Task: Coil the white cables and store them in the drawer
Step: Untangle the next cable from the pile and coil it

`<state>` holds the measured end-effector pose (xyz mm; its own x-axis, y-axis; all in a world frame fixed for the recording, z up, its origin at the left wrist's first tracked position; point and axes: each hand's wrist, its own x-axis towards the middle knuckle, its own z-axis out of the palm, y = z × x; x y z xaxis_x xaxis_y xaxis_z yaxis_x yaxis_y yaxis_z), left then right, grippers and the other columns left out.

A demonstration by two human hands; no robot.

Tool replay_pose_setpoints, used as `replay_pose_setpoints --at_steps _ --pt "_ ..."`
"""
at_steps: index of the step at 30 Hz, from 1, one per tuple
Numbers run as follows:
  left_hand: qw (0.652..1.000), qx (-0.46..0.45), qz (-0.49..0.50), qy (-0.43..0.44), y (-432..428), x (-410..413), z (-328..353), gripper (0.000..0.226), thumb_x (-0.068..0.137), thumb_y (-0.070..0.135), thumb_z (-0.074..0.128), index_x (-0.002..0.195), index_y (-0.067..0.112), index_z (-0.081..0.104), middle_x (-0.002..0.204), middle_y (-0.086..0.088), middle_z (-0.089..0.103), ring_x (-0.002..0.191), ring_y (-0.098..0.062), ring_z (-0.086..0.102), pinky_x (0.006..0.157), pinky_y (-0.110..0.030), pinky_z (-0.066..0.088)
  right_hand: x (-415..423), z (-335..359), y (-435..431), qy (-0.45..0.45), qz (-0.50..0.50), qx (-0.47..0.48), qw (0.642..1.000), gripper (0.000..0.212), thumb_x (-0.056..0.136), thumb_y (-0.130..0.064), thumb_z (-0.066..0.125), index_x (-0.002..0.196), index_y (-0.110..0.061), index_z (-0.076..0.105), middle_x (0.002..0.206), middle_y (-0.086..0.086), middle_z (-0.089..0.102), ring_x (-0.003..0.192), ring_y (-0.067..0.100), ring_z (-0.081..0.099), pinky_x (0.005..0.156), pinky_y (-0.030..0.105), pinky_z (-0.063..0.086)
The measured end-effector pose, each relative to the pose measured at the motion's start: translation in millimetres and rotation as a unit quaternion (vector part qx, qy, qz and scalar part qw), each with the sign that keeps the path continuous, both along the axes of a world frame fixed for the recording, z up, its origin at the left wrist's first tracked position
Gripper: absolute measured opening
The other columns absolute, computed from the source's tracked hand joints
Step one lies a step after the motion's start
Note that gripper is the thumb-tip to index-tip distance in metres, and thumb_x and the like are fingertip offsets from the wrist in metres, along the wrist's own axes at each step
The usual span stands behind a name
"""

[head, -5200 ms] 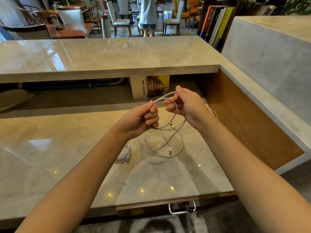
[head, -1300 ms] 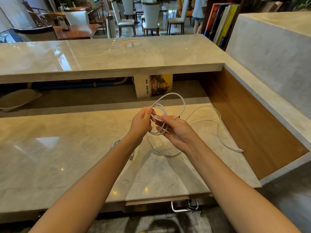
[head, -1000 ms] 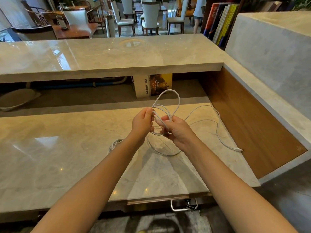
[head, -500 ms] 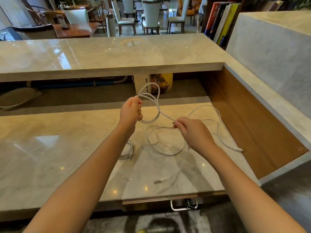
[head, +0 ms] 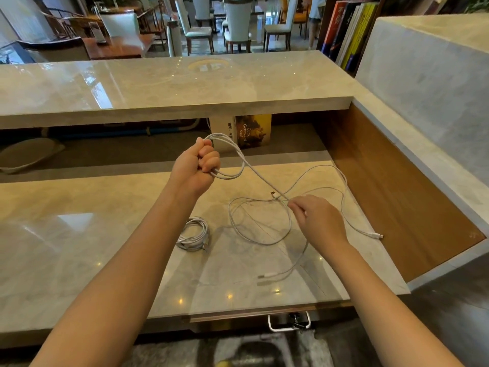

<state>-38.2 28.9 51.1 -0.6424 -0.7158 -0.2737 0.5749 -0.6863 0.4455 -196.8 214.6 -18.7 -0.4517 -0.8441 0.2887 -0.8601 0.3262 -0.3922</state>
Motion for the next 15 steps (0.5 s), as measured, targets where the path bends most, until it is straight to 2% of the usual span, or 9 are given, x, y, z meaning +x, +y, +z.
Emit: replay_pose_setpoints --at_steps 2,3,6,8,9,13,15 --pt "0.999 -0.031 -0.024 -0.006 7 -2 -1 0.034 0.101 0.028 0.035 0.078 0.009 0.051 0.052 0.004 0.035 0.038 -0.006 0.028 0.035 -0.015 0.023 5 5 -12 -0.061 0.019 0.086 0.994 0.024 0.094 -0.028 0.052 0.107 -0.018 0.070 0.099 0.004 0.066 0.094 0.022 0.058 0.072 0.030 0.046" --pt "0.998 -0.049 -0.034 -0.014 10 -3 -1 0.034 0.101 0.029 0.035 0.077 0.010 0.051 0.052 0.004 0.034 0.038 -0.005 0.027 0.035 -0.015 0.022 8 11 -19 -0.124 0.034 0.105 0.986 0.025 0.093 -0.026 0.054 0.112 -0.018 0.068 0.103 0.004 0.066 0.094 0.019 0.058 0.074 0.028 0.044" --pt "0.993 -0.104 -0.051 -0.037 18 -5 0 0.034 0.100 0.033 0.037 0.078 0.012 0.052 0.052 0.006 0.034 0.039 -0.006 0.027 0.036 -0.015 0.022 18 33 -32 -0.319 0.090 0.088 0.939 0.025 0.091 -0.021 0.058 0.114 -0.016 0.065 0.094 0.003 0.066 0.076 0.012 0.061 0.067 0.022 0.050" --pt "0.987 -0.143 -0.047 -0.051 23 -7 0 0.032 0.099 0.032 0.038 0.078 0.012 0.052 0.050 0.006 0.034 0.038 -0.005 0.027 0.035 -0.014 0.022 23 42 -37 -0.396 0.102 0.070 0.910 0.021 0.092 -0.017 0.056 0.109 -0.011 0.067 0.087 0.004 0.067 0.070 0.012 0.065 0.063 0.021 0.056" --pt "0.985 -0.156 -0.044 -0.051 25 -8 0 0.031 0.100 0.030 0.038 0.078 0.012 0.051 0.050 0.006 0.034 0.037 -0.005 0.027 0.036 -0.014 0.022 24 44 -40 -0.394 0.097 0.071 0.911 0.021 0.093 -0.017 0.055 0.107 -0.010 0.068 0.086 0.005 0.067 0.069 0.012 0.066 0.065 0.021 0.057" --pt "0.987 -0.148 -0.052 -0.019 40 -15 -3 0.030 0.100 0.027 0.036 0.078 0.012 0.049 0.048 0.006 0.034 0.035 -0.005 0.028 0.033 -0.014 0.024 29 46 -54 -0.262 0.031 0.088 0.961 0.023 0.094 -0.022 0.053 0.102 -0.007 0.069 0.077 0.005 0.066 0.064 0.013 0.064 0.073 0.031 0.054" --pt "0.987 -0.147 -0.047 -0.032 46 -18 -4 0.031 0.101 0.028 0.035 0.079 0.011 0.050 0.048 0.005 0.034 0.036 -0.005 0.028 0.033 -0.015 0.026 33 49 -57 -0.317 0.018 0.045 0.947 0.021 0.094 -0.012 0.052 0.104 -0.002 0.067 0.079 0.010 0.068 0.068 0.017 0.067 0.073 0.030 0.057"
